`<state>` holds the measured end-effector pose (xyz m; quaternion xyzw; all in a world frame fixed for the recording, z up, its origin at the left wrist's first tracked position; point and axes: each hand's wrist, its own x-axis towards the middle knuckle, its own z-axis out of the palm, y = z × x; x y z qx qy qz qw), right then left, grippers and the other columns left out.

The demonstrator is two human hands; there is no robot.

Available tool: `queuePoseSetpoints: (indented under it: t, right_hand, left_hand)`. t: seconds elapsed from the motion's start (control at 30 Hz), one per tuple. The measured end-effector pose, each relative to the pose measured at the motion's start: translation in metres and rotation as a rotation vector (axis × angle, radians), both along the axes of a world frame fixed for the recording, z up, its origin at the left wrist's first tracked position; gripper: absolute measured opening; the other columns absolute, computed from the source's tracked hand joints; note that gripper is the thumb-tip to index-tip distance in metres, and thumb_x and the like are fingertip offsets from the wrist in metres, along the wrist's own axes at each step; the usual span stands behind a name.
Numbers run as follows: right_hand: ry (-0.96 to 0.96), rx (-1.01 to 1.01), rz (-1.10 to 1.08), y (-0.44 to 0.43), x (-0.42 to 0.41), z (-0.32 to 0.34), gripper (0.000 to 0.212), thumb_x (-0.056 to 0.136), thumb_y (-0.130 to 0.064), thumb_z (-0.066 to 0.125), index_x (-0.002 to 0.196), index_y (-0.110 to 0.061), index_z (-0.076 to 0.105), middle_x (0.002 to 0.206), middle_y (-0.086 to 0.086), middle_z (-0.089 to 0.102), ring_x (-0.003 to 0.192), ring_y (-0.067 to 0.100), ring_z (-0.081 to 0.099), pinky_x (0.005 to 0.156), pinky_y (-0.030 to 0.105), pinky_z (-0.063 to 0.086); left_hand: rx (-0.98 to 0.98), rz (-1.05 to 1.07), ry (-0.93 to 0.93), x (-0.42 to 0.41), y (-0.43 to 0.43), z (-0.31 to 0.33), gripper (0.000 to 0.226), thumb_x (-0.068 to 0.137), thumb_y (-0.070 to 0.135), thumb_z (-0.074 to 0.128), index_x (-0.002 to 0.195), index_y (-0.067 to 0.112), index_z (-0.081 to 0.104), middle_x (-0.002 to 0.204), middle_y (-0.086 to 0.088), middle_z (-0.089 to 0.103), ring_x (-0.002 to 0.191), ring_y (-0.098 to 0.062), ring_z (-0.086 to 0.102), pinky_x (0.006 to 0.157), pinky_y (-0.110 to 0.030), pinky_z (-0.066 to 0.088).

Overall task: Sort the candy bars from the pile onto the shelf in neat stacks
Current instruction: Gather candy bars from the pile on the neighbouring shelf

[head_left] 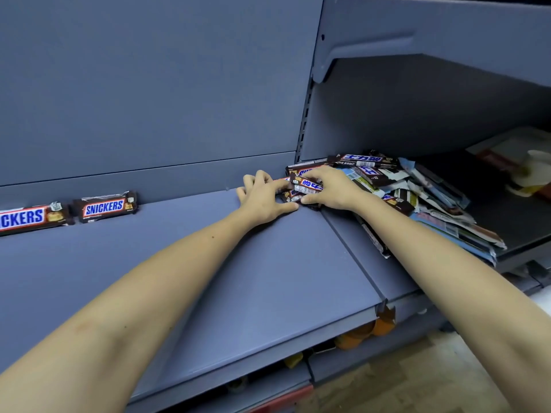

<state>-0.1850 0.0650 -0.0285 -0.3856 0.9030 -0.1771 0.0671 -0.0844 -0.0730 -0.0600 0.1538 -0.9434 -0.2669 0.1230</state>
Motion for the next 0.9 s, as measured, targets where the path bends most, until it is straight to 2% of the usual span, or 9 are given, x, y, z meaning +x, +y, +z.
queuePoseSetpoints:
  t: [0.1,0.23,0.37,0.53,0.67,0.73,0.8,0.9]
  right_hand:
    - [0.01,-0.081,-0.057,0.003,0.003,0.003,0.062,0.074,-0.037,0.075,0.129,-0.018,0.054,0.129,0.008,0.054,0.121,0.024,0.048,0.098,0.03,0.036]
    - [0.05,-0.095,-0.066,0.002,0.009,0.005,0.062,0.073,-0.041,0.075,0.127,-0.019,0.055,0.125,0.008,0.056,0.117,0.025,0.049,0.095,0.031,0.037]
    - [0.09,-0.134,-0.029,-0.008,0.019,0.007,0.052,0.075,-0.039,0.072,0.122,-0.023,0.059,0.118,0.006,0.062,0.113,0.026,0.051,0.089,0.029,0.035]
    - [0.04,-0.189,0.049,-0.045,0.052,0.014,0.043,0.077,-0.039,0.071,0.115,-0.023,0.062,0.105,0.003,0.06,0.096,0.018,0.054,0.078,0.025,0.036]
    - [-0.033,-0.165,0.174,-0.09,0.095,0.01,0.045,0.076,-0.039,0.072,0.117,-0.027,0.061,0.104,-0.001,0.055,0.091,0.012,0.049,0.078,0.023,0.034]
    - [-0.059,-0.134,0.258,-0.111,0.118,0.006,0.045,0.075,-0.039,0.073,0.117,-0.028,0.061,0.104,0.0,0.054,0.091,0.012,0.047,0.079,0.022,0.033]
    - [-0.104,-0.124,0.324,-0.127,0.139,0.002,0.048,0.076,-0.038,0.073,0.12,-0.026,0.059,0.107,0.002,0.054,0.092,0.011,0.046,0.08,0.021,0.033]
    - [-0.138,-0.142,0.376,-0.143,0.163,-0.003,0.052,0.076,-0.035,0.074,0.123,-0.024,0.057,0.11,0.002,0.054,0.092,0.01,0.045,0.08,0.019,0.032]
  left_hand:
    - [-0.039,-0.001,0.015,-0.001,0.002,-0.002,0.045,0.076,0.051,0.067,0.118,0.04,0.057,0.11,0.003,0.039,0.115,-0.022,0.029,0.093,-0.031,0.022]
    - [-0.018,0.015,0.025,0.002,0.006,-0.002,0.037,0.078,0.034,0.067,0.112,0.022,0.061,0.12,0.001,0.046,0.12,-0.022,0.028,0.092,-0.03,0.022]
    - [-0.067,-0.056,0.018,0.021,-0.011,0.006,0.027,0.077,0.026,0.063,0.104,0.019,0.061,0.105,0.002,0.062,0.113,-0.021,0.038,0.084,-0.029,0.02]
    - [0.004,-0.037,0.112,0.08,-0.06,0.016,0.025,0.078,0.018,0.062,0.102,0.018,0.062,0.101,0.006,0.064,0.101,-0.019,0.048,0.092,-0.031,0.036]
    - [-0.007,0.026,0.153,0.141,-0.097,0.017,0.022,0.076,0.01,0.064,0.098,0.012,0.064,0.09,0.008,0.061,0.091,-0.012,0.052,0.081,-0.02,0.038]
    - [0.029,0.07,0.151,0.169,-0.112,0.015,0.02,0.075,0.006,0.065,0.094,0.011,0.063,0.086,0.007,0.06,0.086,-0.009,0.054,0.075,-0.004,0.037]
    - [0.075,0.102,0.143,0.194,-0.122,0.013,0.019,0.074,0.004,0.065,0.09,0.013,0.063,0.082,0.008,0.06,0.08,0.002,0.055,0.071,0.002,0.034]
    - [0.148,0.145,0.143,0.225,-0.132,0.012,0.021,0.074,0.003,0.066,0.087,0.019,0.06,0.079,0.016,0.059,0.075,0.019,0.053,0.07,0.005,0.033]
